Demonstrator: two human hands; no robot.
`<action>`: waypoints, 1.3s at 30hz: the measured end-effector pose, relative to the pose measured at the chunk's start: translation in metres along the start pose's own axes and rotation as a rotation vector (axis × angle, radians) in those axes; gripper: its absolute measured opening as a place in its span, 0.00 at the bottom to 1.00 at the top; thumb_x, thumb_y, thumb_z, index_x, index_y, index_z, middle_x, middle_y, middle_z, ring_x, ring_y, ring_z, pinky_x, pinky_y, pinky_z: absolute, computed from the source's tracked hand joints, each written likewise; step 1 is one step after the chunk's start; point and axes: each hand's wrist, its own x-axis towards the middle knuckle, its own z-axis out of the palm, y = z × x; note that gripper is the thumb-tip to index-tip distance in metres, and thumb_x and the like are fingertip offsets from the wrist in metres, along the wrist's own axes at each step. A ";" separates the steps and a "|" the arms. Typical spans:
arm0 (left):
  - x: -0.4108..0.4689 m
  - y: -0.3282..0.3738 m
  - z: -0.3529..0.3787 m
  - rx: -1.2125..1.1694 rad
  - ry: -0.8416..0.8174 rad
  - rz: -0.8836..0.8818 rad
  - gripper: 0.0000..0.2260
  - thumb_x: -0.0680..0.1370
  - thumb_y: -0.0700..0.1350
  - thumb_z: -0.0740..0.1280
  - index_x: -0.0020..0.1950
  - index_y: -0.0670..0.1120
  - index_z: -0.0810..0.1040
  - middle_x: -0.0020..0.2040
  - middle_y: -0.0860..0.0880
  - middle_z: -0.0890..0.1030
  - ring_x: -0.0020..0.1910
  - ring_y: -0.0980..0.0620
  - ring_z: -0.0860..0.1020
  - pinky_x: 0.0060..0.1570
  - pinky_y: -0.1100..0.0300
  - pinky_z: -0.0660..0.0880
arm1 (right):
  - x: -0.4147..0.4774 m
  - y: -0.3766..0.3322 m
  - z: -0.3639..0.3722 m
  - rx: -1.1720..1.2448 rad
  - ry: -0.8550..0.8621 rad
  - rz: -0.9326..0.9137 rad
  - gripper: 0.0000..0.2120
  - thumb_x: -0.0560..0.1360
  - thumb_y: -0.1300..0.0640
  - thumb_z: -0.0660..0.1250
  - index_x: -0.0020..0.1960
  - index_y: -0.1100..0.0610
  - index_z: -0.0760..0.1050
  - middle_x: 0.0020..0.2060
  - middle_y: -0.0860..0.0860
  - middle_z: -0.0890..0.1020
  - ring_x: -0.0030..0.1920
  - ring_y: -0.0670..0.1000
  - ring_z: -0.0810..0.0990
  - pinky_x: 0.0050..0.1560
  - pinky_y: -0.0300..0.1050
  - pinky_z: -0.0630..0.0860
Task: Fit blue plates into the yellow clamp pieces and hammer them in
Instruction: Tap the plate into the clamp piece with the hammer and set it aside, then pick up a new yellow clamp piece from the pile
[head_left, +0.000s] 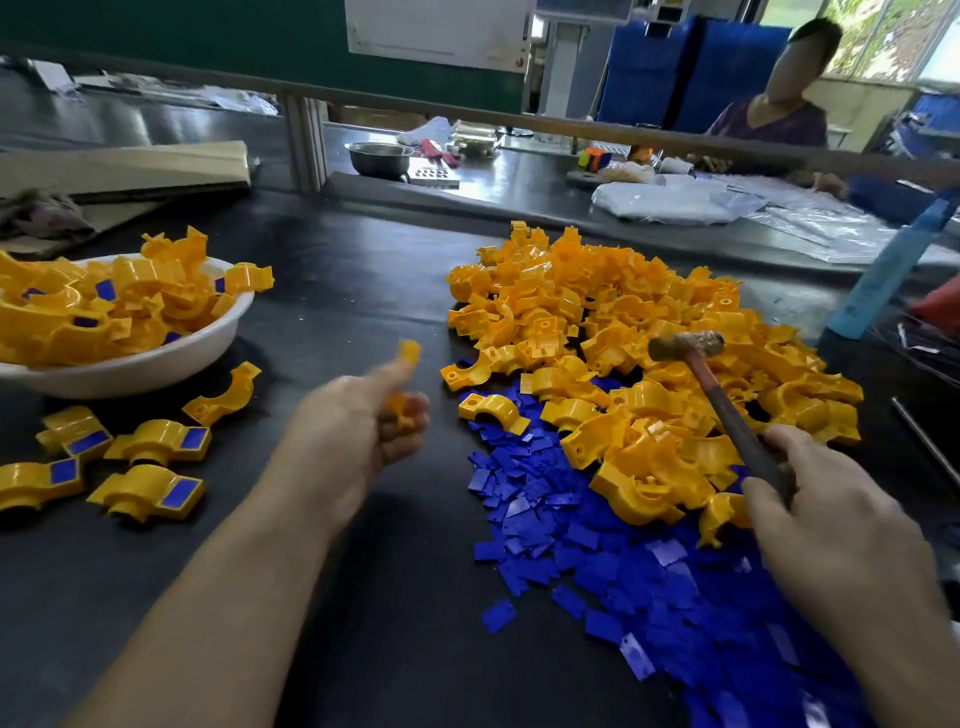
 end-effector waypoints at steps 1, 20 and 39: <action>0.000 0.005 -0.002 -0.255 0.014 0.006 0.12 0.78 0.53 0.68 0.50 0.44 0.76 0.42 0.44 0.85 0.37 0.51 0.84 0.36 0.59 0.82 | 0.002 0.007 0.001 -0.040 -0.013 0.023 0.19 0.77 0.53 0.62 0.67 0.49 0.68 0.50 0.51 0.76 0.40 0.52 0.70 0.37 0.49 0.69; -0.010 0.002 -0.004 -0.825 0.049 0.115 0.24 0.77 0.61 0.62 0.61 0.42 0.73 0.49 0.44 0.84 0.39 0.50 0.85 0.40 0.59 0.79 | -0.003 -0.012 0.023 -0.267 -0.205 -0.275 0.19 0.77 0.44 0.59 0.68 0.40 0.66 0.60 0.44 0.75 0.59 0.48 0.71 0.57 0.45 0.73; -0.051 -0.038 0.050 0.025 -0.733 0.058 0.19 0.74 0.55 0.71 0.59 0.46 0.81 0.46 0.42 0.85 0.40 0.47 0.83 0.41 0.59 0.80 | -0.034 -0.052 0.000 1.212 -0.676 -0.151 0.12 0.78 0.48 0.57 0.54 0.46 0.78 0.42 0.55 0.83 0.37 0.55 0.82 0.38 0.46 0.79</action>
